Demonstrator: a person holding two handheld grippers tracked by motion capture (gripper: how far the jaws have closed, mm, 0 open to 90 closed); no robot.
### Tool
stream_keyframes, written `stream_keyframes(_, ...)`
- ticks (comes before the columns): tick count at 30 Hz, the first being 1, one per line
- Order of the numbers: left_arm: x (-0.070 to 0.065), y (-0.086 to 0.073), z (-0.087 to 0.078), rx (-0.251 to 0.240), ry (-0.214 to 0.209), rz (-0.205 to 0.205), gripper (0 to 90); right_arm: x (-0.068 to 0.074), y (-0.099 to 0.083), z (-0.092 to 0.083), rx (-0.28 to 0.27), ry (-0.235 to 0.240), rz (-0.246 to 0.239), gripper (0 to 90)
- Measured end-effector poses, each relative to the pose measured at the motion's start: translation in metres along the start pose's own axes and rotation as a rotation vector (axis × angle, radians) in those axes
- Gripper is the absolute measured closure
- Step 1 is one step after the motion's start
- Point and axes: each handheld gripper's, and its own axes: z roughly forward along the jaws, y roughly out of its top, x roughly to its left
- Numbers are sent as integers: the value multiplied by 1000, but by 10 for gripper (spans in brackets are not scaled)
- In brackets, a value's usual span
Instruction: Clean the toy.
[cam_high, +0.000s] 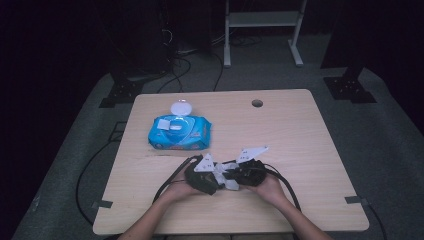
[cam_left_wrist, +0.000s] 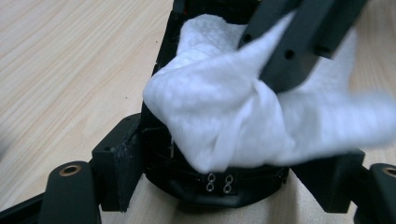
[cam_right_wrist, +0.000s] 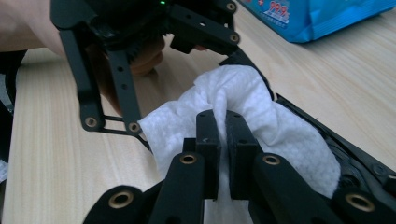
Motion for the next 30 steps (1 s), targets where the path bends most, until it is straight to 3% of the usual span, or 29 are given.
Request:
stream_keyframes(2,0,1,-1,-10,0,-10,239,-6,-2,-5,-8,-15,14,851)
stream_keyframes(3,0,1,-1,-5,3,-1,239,-11,-4,-11,4,-71,16,850)
stream_keyframes(4,0,1,-1,-5,3,-1,239,-15,-5,-13,13,-88,15,850)
stream_keyframes(6,0,1,-1,-8,4,-7,240,-20,-9,-16,4,-66,57,850)
stream_keyframes(8,-1,1,0,-7,8,-2,240,-21,-9,-16,3,-62,68,850)
stream_keyframes(15,-1,1,0,1,11,11,240,-5,2,0,-8,-15,12,846)
stream_keyframes(17,-1,1,-1,-4,8,3,240,-5,3,0,-6,-18,2,846)
stream_keyframes(20,-1,2,-1,-6,9,3,240,-16,-1,-9,7,-79,8,847)
stream_keyframes(24,-2,2,0,-8,9,2,241,-26,-10,-18,9,-106,49,847)
stream_keyframes(26,-2,2,0,-8,10,5,241,-24,-9,-17,10,-100,61,847)
stream_keyframes(30,-3,2,0,-3,17,11,241,-7,0,-4,-12,-9,22,846)
